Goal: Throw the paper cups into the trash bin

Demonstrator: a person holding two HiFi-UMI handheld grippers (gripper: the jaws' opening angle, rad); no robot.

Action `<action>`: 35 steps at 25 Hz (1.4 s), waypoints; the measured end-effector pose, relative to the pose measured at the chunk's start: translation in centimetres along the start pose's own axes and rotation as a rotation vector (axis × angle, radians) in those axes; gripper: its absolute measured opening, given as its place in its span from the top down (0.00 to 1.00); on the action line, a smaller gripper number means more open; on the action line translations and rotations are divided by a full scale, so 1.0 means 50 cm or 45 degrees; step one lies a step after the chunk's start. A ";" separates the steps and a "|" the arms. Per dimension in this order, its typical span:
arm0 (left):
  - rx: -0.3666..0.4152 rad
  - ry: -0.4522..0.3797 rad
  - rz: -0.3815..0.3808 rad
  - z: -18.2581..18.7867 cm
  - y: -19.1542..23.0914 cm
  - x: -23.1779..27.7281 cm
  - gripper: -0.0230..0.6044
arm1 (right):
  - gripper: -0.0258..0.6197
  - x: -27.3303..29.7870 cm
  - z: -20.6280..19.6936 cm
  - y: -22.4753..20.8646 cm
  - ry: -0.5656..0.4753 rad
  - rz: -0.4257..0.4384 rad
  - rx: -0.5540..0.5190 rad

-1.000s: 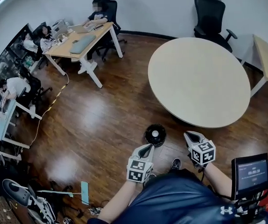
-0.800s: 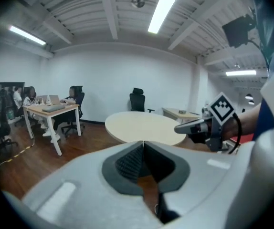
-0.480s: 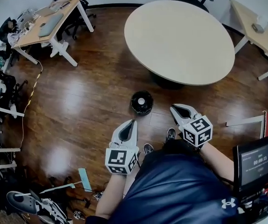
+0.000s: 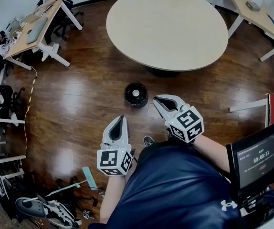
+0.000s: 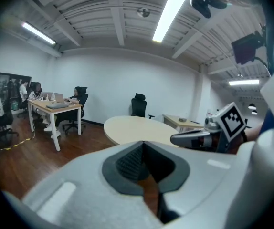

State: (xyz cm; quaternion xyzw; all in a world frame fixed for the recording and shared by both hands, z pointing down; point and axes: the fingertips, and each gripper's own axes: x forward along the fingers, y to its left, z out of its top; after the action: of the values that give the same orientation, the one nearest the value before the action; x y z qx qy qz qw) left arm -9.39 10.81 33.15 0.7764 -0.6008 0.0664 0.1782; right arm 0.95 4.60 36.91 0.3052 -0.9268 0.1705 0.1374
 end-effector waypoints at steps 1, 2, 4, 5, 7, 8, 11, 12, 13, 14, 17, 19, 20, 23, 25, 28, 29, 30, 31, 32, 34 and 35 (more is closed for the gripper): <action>-0.007 0.006 0.001 0.004 -0.019 0.004 0.96 | 0.92 -0.013 0.001 -0.006 -0.001 0.005 0.009; -0.011 0.011 0.000 0.007 -0.037 0.007 0.96 | 0.92 -0.027 -0.001 -0.013 -0.004 0.006 0.019; -0.009 0.017 0.005 0.007 -0.062 0.012 0.96 | 0.92 -0.044 -0.005 -0.029 -0.018 -0.003 0.039; -0.007 0.018 0.011 0.006 -0.068 0.015 0.96 | 0.92 -0.047 -0.006 -0.035 -0.030 -0.008 0.048; -0.010 0.018 0.022 0.003 -0.069 0.021 0.96 | 0.93 -0.048 -0.006 -0.046 -0.052 -0.016 0.059; -0.013 0.019 0.029 0.001 -0.068 0.025 0.96 | 0.93 -0.047 -0.007 -0.050 -0.059 -0.017 0.061; -0.030 0.022 0.047 -0.008 -0.063 0.030 0.96 | 0.93 -0.040 -0.012 -0.050 -0.054 -0.003 0.062; -0.037 0.023 0.050 -0.010 -0.063 0.030 0.96 | 0.93 -0.039 -0.014 -0.046 -0.049 0.005 0.061; -0.043 0.023 0.052 -0.012 -0.063 0.030 0.96 | 0.93 -0.038 -0.016 -0.042 -0.044 0.014 0.057; -0.047 0.023 0.053 -0.013 -0.063 0.030 0.96 | 0.93 -0.037 -0.016 -0.036 -0.040 0.025 0.050; -0.056 0.019 0.055 -0.013 -0.064 0.036 0.96 | 0.93 -0.033 -0.013 -0.024 -0.037 0.062 0.025; -0.058 0.013 0.056 -0.011 -0.065 0.041 0.96 | 0.93 -0.034 -0.006 -0.018 -0.050 0.085 0.005; -0.056 0.010 0.055 -0.009 -0.066 0.043 0.96 | 0.94 -0.035 -0.002 -0.015 -0.061 0.094 -0.005; -0.053 0.004 0.052 -0.004 -0.068 0.046 0.96 | 0.94 -0.038 0.013 -0.008 -0.089 0.111 -0.027; -0.053 0.004 0.048 -0.004 -0.068 0.050 0.96 | 0.94 -0.037 0.019 -0.008 -0.102 0.121 -0.025; -0.052 0.010 0.037 -0.005 -0.072 0.056 0.96 | 0.94 -0.037 0.028 -0.007 -0.123 0.144 -0.025; -0.052 0.012 0.034 -0.006 -0.074 0.058 0.96 | 0.94 -0.037 0.031 -0.005 -0.130 0.156 -0.028; -0.053 0.014 0.032 -0.006 -0.074 0.060 0.96 | 0.94 -0.036 0.033 -0.002 -0.136 0.169 -0.030; -0.053 0.015 0.030 -0.007 -0.073 0.061 0.96 | 0.94 -0.035 0.034 0.000 -0.139 0.179 -0.031; -0.052 0.016 0.029 -0.007 -0.073 0.063 0.96 | 0.94 -0.034 0.034 0.001 -0.140 0.184 -0.031; -0.050 0.020 0.027 -0.009 -0.073 0.066 0.96 | 0.94 -0.033 0.034 0.001 -0.140 0.188 -0.029; -0.048 0.023 0.026 -0.009 -0.073 0.066 0.96 | 0.94 -0.032 0.034 0.001 -0.139 0.189 -0.029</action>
State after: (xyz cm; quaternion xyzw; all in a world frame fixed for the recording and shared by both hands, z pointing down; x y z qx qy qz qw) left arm -4.94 8.77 33.91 0.7661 -0.6082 0.0638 0.1975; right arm 1.92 4.79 34.77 0.2430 -0.9548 0.1528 0.0772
